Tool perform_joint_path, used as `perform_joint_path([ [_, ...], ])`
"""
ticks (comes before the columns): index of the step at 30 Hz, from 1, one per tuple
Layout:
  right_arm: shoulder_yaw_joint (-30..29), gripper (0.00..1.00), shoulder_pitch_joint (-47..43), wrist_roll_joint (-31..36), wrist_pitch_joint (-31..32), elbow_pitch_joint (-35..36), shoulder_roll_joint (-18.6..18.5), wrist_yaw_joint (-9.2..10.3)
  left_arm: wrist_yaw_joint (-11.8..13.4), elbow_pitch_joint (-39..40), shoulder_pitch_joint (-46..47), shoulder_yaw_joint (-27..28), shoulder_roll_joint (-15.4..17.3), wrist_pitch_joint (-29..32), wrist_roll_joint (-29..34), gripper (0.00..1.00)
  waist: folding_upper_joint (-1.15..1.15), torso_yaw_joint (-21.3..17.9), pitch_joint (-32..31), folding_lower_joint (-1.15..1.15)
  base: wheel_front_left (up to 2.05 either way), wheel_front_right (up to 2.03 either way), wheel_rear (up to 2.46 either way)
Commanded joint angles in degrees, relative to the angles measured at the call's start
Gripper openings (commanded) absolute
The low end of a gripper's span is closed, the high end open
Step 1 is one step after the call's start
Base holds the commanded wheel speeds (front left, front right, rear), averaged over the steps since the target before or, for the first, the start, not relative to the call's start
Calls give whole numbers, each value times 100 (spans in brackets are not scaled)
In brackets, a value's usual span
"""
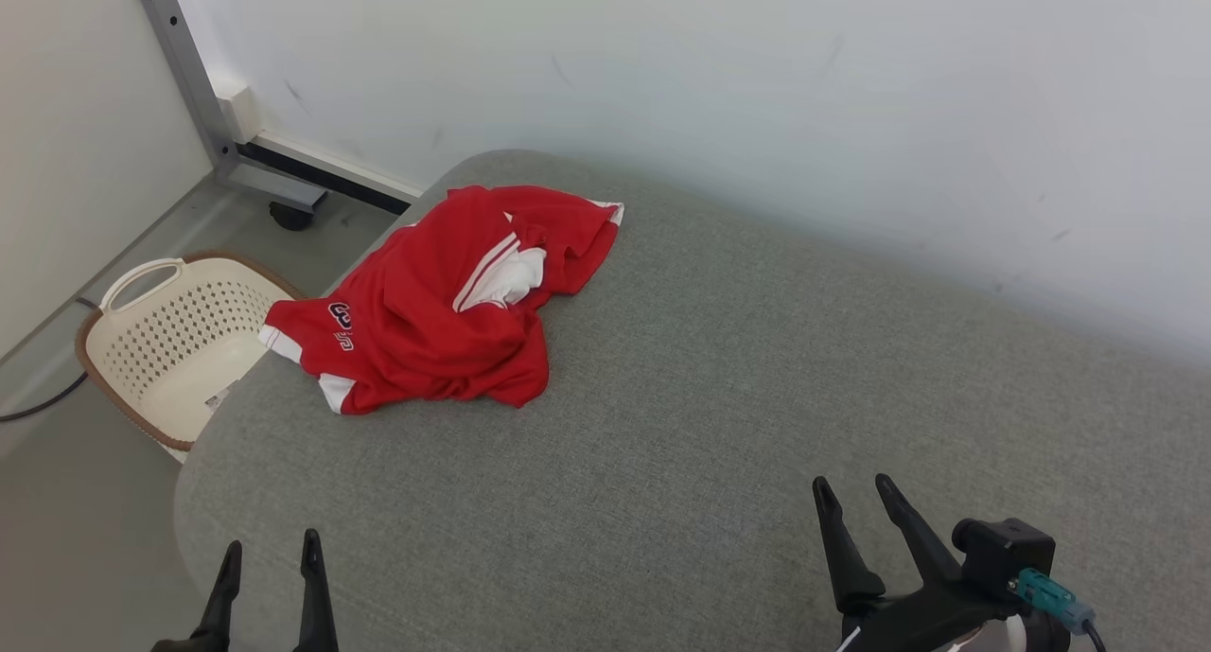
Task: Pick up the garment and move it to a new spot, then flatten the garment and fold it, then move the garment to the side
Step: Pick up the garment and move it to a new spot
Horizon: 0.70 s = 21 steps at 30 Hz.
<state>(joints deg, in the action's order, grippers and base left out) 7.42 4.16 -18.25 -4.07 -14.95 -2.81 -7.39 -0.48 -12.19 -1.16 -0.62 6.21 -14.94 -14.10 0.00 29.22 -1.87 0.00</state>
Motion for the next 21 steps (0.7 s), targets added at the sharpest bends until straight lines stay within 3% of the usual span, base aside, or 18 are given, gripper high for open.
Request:
perform_joint_path([
  [1, 4, 100, 52, -37, -21, -7, -12, -19, 29, 20, -58, 12, 11, -1, -23, 100, 0, 8, 14, 0, 0, 0, 0],
  [5, 37, 100, 65, -42, -40, -41, -12, -19, 97, 66, -24, 79, -23, -9, -98, 100, 0, 17, 28, 0, 0, 0, 0],
  [12, 27, 100, 44, -8, -6, -12, -11, -19, -116, -258, 446, -119, -105, 173, -260, 100, 0, 26, 121, 0, 0, 0, 0],
  [15, -13, 100, 29, 63, 41, 57, -12, -19, -302, -555, 941, -261, -120, 476, -403, 100, 0, 30, 237, 0, 0, 0, 0],
  [21, -85, 100, -19, 208, 215, 293, -16, -19, -403, -1486, 2328, -250, -135, 1068, -757, 100, 0, -135, 597, 0, 0, 0, 0],
])
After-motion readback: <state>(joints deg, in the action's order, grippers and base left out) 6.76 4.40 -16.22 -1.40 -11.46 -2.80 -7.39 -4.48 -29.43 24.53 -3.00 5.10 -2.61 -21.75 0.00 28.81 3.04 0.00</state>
